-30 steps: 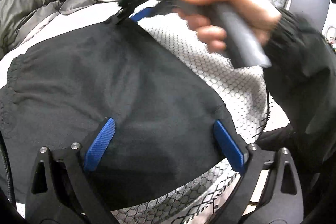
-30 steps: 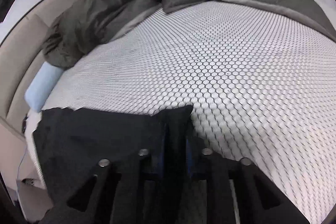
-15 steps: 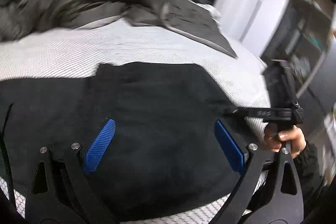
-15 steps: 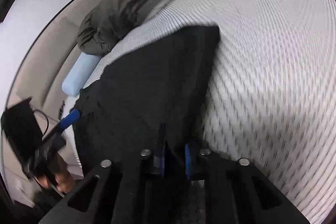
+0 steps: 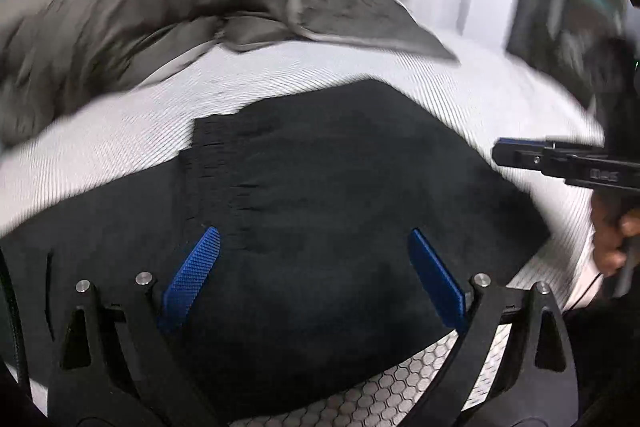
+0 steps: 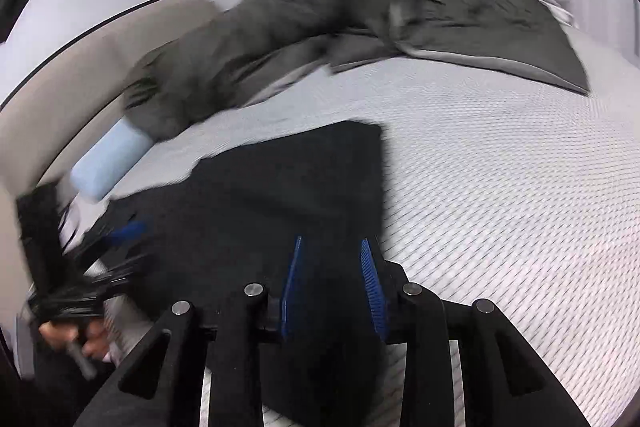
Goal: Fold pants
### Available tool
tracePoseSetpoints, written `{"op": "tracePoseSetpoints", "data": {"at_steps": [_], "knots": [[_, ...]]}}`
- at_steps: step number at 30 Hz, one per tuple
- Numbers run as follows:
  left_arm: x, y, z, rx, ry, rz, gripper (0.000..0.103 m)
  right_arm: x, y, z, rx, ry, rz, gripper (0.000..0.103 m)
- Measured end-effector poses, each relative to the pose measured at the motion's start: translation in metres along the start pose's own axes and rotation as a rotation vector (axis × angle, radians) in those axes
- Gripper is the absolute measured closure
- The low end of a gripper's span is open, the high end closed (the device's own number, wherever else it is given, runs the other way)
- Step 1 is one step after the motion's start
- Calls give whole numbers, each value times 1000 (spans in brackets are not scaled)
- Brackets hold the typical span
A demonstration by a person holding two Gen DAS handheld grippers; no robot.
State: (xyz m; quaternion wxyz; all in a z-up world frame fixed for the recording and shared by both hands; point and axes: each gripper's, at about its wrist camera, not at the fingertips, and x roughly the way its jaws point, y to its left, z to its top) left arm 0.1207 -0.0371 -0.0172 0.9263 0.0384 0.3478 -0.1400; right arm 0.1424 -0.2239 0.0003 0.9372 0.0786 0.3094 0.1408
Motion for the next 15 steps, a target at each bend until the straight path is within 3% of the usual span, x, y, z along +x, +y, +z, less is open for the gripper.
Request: {"op": "tracePoseSetpoints", "data": {"at_steps": [4,6,9,10,12,15], "knots": [[23,-15,-14,93,115,-23,9,27,31,-22,-92,96,33,72],[24,-13,-21,107,123,-25,9,47,44,-37,-186,147,-28,72],[20,-7,-26,97,111,-25,9,36,39,-46,-256,127,-69,73],[19,-6,-28,93,111,-22,9,32,35,-45,-253,118,-77,72],[19,-6,-29,93,111,-17,9,30,22,-41,-246,111,-172,72],[19,-7,-29,92,115,-5,8,30,9,-32,-171,103,-139,70]]}}
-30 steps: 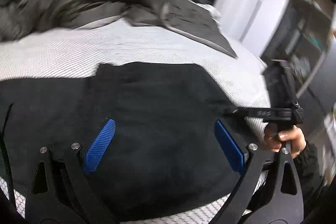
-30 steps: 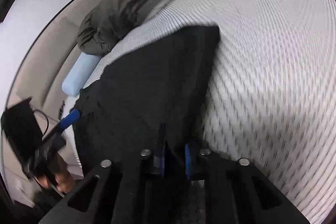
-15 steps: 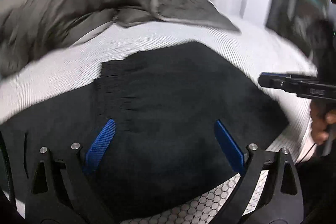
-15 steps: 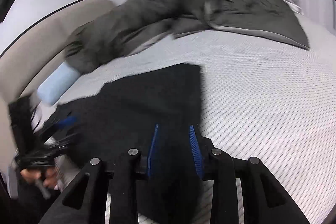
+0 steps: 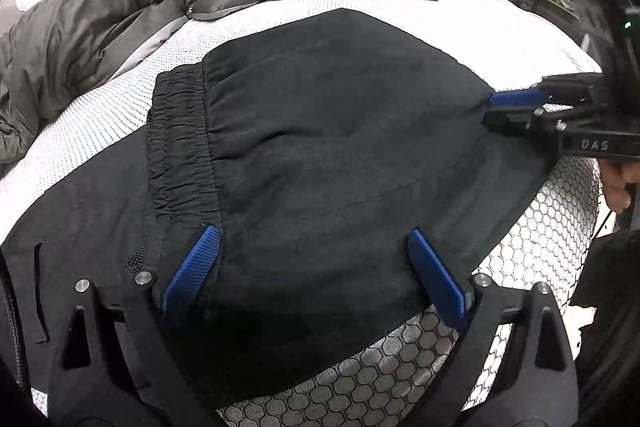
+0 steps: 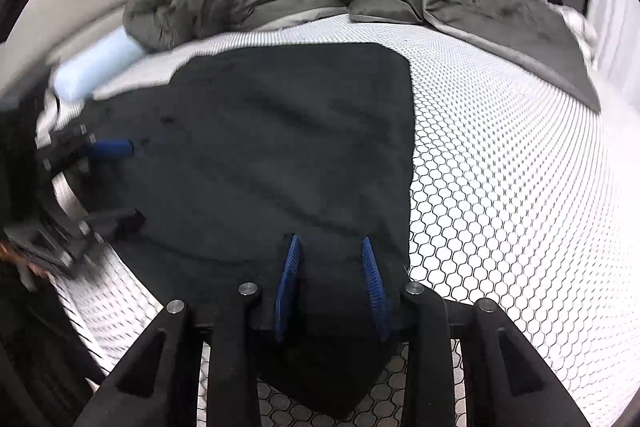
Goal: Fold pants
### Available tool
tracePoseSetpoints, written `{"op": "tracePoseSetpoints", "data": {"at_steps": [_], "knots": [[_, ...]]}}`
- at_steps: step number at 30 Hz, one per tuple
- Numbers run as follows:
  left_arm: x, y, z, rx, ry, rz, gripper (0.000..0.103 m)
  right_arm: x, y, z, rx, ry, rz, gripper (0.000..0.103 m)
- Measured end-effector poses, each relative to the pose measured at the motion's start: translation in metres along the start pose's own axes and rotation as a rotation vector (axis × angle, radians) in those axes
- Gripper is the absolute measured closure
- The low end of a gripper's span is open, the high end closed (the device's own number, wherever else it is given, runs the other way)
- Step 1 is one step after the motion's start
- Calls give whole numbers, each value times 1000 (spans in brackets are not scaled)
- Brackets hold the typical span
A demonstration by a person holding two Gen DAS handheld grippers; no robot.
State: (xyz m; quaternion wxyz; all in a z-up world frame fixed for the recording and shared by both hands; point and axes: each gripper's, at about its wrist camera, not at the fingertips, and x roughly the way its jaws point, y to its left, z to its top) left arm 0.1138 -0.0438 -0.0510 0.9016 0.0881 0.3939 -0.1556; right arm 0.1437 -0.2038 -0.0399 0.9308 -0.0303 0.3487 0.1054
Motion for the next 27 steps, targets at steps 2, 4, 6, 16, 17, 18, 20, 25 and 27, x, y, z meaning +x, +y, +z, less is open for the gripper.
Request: {"op": "tracePoseSetpoints", "data": {"at_steps": [2,4,6,16,17,18,20,25,27], "knots": [[0,3,1,0,2,2,7,-9,5,2,2,-33,-16,68],[0,3,1,1,3,4,7,-19,21,6,-29,-76,33,65],[0,4,1,3,2,2,7,-15,35,13,-43,-89,61,58],[0,5,0,5,5,-10,7,1,16,1,-69,31,-22,55],[-1,6,-1,6,4,-9,7,1,6,-3,-51,38,-16,55],[-2,6,0,4,4,-8,7,-1,-2,-6,-22,35,8,55],[-7,8,2,-16,-5,-14,7,-8,-11,-11,15,22,27,55],[-19,15,27,-79,-76,-90,7,-23,6,7,9,-91,56,54],[-6,16,41,-91,-51,-90,7,-17,14,16,10,-96,88,54]]}}
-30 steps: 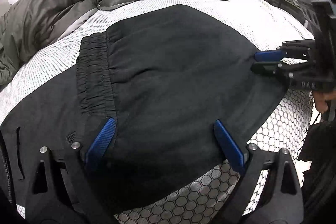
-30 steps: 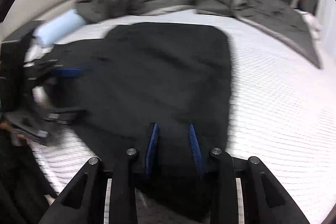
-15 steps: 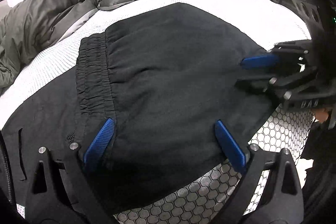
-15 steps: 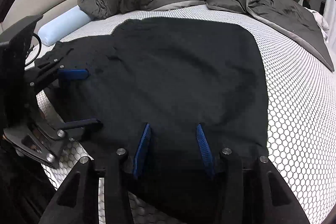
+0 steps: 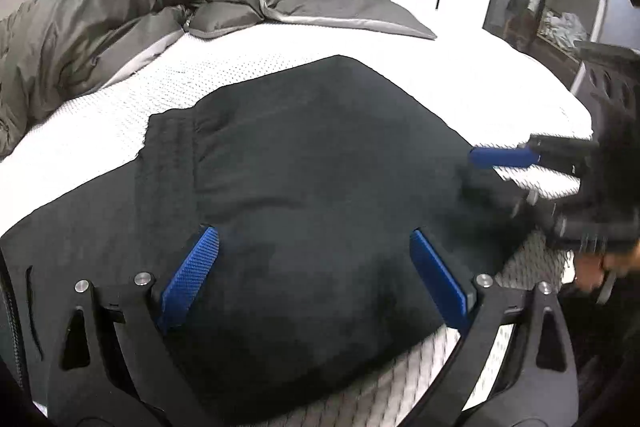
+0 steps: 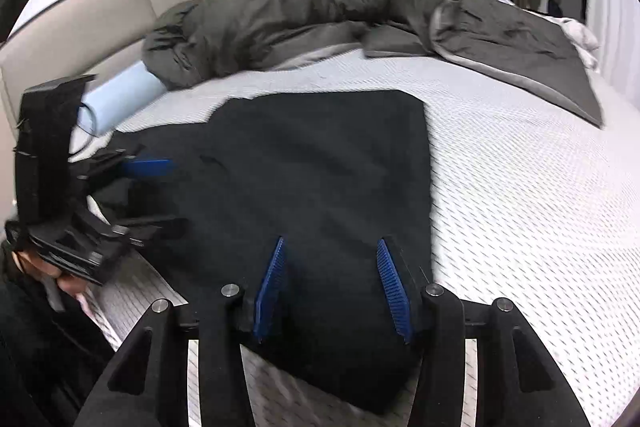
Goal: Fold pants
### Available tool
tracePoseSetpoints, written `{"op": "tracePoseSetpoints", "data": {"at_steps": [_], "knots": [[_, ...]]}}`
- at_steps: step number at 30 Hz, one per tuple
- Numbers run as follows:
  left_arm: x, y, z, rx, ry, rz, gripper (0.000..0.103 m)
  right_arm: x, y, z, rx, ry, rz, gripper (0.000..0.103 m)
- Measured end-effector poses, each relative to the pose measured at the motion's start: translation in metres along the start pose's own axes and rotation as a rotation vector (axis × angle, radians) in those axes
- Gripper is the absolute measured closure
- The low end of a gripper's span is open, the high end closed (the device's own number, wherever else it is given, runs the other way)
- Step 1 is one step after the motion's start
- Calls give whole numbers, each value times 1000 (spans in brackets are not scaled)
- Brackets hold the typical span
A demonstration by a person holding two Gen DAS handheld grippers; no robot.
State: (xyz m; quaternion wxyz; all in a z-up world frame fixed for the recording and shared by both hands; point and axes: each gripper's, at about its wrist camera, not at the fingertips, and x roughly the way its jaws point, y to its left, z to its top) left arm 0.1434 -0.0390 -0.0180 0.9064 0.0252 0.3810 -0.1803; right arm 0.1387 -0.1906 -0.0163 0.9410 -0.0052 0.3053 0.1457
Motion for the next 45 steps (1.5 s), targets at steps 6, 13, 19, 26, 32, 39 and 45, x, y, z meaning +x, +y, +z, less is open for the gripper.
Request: {"op": "tracePoseSetpoints", "data": {"at_steps": [6,13,19,26,32,39,45], "knots": [[32,11,2,-14,116,19,8,60,5,4,-59,141,-32,55],[28,6,-9,37,101,52,8,38,-18,-2,-8,136,-79,55],[31,5,-8,36,115,62,6,9,6,37,-37,11,-42,31],[33,8,-8,45,114,40,6,90,-4,33,-10,213,-30,32],[23,10,-8,32,90,44,7,72,-20,27,-132,214,-314,21],[-5,11,31,29,-29,42,6,58,-44,17,-23,159,-235,21],[63,26,36,22,173,34,6,61,-54,18,35,163,-208,21]]}}
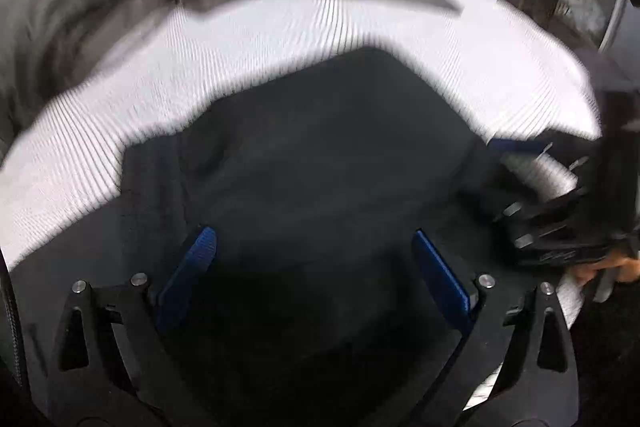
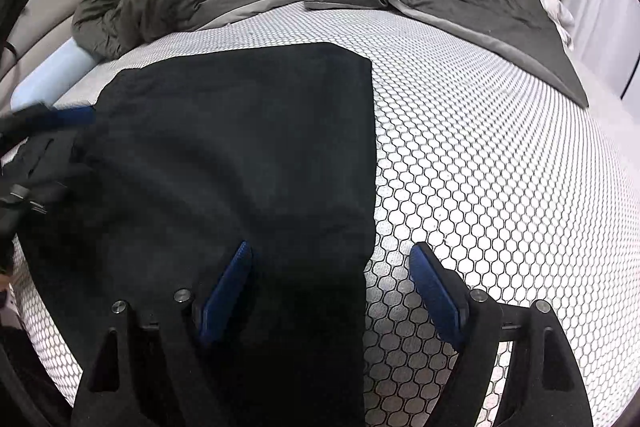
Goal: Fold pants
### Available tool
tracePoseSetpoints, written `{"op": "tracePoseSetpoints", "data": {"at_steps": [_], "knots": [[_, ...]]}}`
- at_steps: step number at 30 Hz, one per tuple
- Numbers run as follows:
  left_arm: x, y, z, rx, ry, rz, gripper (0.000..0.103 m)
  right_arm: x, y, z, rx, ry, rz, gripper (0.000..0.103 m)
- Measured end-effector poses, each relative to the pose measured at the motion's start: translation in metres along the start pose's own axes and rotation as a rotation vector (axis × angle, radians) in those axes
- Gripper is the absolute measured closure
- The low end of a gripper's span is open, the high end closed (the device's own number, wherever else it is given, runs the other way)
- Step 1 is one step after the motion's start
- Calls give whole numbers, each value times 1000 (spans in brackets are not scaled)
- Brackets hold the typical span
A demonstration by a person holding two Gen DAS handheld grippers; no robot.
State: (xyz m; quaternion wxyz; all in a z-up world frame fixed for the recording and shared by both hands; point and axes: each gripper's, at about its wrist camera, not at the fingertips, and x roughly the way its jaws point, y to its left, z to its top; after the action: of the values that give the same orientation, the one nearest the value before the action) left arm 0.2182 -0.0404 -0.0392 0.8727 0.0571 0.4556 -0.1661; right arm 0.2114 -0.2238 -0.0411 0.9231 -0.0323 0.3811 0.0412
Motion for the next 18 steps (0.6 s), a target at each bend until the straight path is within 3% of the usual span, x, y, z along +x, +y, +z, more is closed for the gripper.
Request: {"op": "tracePoseSetpoints", "data": {"at_steps": [3,7,10,14,18], "knots": [[14,-4,-3,52,25,34,6,2,5,1,-10,-8,-11,20],[11,-2,-3,50,21,81,6,4,5,1,-9,9,-4,20],[4,-4,-10,55,19,177,5,4,2,2,1,28,-33,19],[-19,-1,-13,28,-54,132,6,-5,4,4,-6,11,-61,19],[-23,12,-3,0,-97,93,5,-26,21,21,-19,-83,-46,19]]}}
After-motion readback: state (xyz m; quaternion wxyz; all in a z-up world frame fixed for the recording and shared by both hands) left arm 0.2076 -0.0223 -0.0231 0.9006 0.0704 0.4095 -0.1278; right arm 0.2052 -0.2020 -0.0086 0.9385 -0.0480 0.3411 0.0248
